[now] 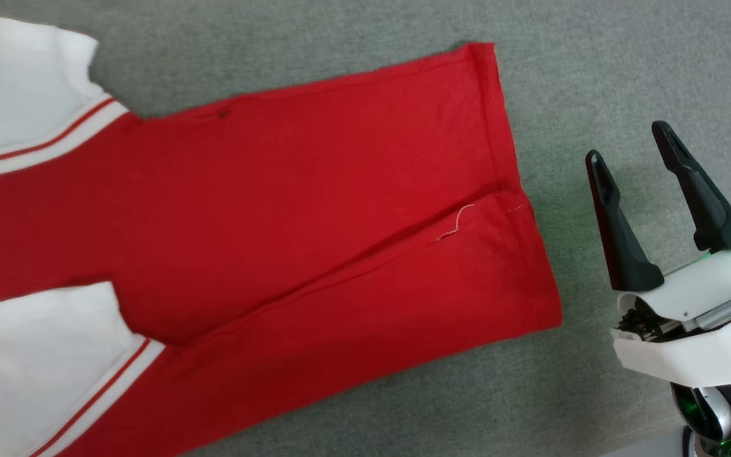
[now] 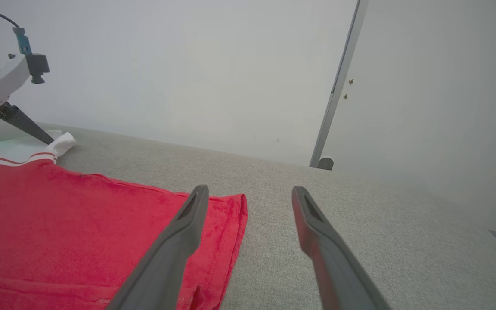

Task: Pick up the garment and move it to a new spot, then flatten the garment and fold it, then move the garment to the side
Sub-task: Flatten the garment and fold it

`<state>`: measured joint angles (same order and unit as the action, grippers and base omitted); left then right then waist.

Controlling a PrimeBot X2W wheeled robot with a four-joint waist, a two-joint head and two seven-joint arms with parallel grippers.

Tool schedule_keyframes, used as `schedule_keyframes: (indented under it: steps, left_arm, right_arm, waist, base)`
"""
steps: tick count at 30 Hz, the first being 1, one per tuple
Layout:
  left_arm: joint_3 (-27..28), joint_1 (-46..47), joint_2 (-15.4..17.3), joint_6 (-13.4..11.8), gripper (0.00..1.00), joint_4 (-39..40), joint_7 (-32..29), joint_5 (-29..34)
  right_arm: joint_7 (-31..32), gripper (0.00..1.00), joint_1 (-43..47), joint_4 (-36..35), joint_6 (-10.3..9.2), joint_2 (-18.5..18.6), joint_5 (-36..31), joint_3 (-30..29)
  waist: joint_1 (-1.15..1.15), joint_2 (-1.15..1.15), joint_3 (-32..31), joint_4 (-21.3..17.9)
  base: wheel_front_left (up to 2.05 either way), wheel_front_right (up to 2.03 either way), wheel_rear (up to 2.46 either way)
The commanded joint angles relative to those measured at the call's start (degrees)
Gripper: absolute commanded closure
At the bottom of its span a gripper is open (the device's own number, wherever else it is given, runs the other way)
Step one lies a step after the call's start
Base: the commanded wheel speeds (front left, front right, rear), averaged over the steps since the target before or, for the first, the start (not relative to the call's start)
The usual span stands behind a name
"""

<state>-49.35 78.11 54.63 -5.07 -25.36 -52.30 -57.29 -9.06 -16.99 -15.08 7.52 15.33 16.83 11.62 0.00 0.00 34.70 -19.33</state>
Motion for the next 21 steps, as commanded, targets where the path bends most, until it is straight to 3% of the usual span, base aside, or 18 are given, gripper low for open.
schedule_keyframes:
  steps: [1, 6, 7, 9, 12, 21]
  left_arm:
    - [-0.67, 0.24, 0.36, -0.25, 0.00, -0.82, -1.28, 0.49]
    - [-0.99, 0.88, -0.35, -2.45, 0.00, -4.02, -6.93, -1.25]
    - [-0.98, 0.59, -0.83, -3.01, 0.14, -4.51, -8.32, -2.08]
    - [-1.22, -0.20, -1.50, -4.01, 1.00, -4.76, -10.99, -3.48]
    - [-0.86, -0.39, -2.48, -5.32, 1.00, -3.35, -12.44, -4.87]
    - [-0.09, -0.07, -4.27, -4.36, 1.00, -1.10, -7.37, -4.01]
  right_arm:
    - [-0.05, 0.00, -0.55, -0.05, -0.07, -0.16, 0.32, 0.25]
    - [0.35, 0.00, -1.28, -0.05, -0.07, -0.02, 1.66, 0.77]
    - [0.39, 0.00, -1.44, -0.09, -0.07, 0.10, 1.81, 0.75]
    - [0.73, 0.00, -1.65, 0.00, -0.07, 0.27, 2.18, 0.50]
    - [1.31, 0.00, -1.71, -0.30, -0.07, 0.62, 2.36, -0.23]
    - [6.12, 0.00, -4.02, 0.66, -0.07, 2.37, 4.72, -1.28]
  waist:
    - [0.00, 0.00, 1.66, -1.48]
    - [0.00, 0.00, 2.56, -2.03]
    - [0.00, 0.00, 2.72, -2.04]
    - [0.00, 0.00, 2.86, -1.98]
    - [0.00, 0.00, 2.92, -1.48]
    - [0.00, 0.00, 0.77, 1.11]
  base:
    - [0.00, 0.00, 0.00]
    - [0.00, 0.00, 0.00]
    - [0.00, 0.00, 0.00]
    - [0.00, 0.00, 0.00]
    - [0.00, 0.00, 0.00]
    - [0.00, 0.00, 0.00]
